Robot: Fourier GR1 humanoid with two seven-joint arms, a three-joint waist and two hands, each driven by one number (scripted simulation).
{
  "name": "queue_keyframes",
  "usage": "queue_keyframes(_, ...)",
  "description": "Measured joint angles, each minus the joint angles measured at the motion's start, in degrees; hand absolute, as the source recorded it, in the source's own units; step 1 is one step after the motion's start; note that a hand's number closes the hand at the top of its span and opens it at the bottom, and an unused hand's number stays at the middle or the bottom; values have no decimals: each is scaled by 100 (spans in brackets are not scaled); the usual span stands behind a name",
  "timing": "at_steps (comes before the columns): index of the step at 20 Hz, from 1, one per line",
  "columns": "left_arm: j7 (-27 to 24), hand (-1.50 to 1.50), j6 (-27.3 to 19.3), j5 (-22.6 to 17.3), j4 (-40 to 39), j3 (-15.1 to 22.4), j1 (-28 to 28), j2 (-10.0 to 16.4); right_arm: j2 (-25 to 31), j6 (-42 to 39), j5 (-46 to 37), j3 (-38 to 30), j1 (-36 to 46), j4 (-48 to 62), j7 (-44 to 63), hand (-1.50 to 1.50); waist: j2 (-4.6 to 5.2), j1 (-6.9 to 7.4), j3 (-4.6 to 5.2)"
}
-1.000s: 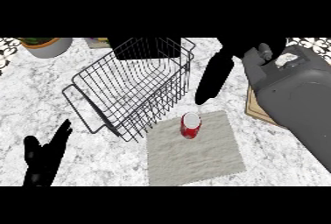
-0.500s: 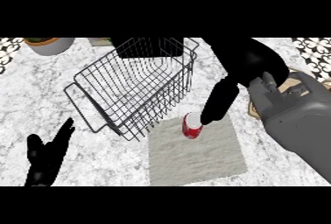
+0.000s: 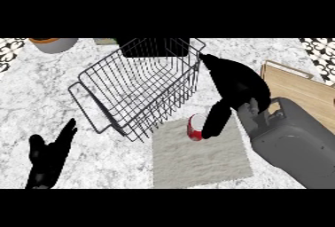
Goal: Pick the can from the placemat and place it in the basket
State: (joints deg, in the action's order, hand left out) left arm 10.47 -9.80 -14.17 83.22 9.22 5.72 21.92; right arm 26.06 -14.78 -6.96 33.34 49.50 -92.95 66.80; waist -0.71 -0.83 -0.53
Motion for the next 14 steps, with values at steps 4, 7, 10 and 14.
queue_keyframes(4, -10, 0, -6, 37, -32, -3, -32, -73, -112, 157, -272, 192, -361, -77, -13, -150, 3, 8, -6)
queue_keyframes(7, 25, 0, 91, 9, -63, -41, -55, -45, -224, 263, -488, 295, -539, -2, -59, -150, 9, 29, -10)
queue_keyframes(10, 26, 0, 121, 21, -42, -51, -27, -65, -267, 380, -687, 355, -812, -105, -77, -150, 4, 30, -18)
queue_keyframes(14, 38, 0, 169, 36, -36, -83, -16, -71, -273, 441, -924, 342, -1035, -108, -170, -150, 9, 38, -17)
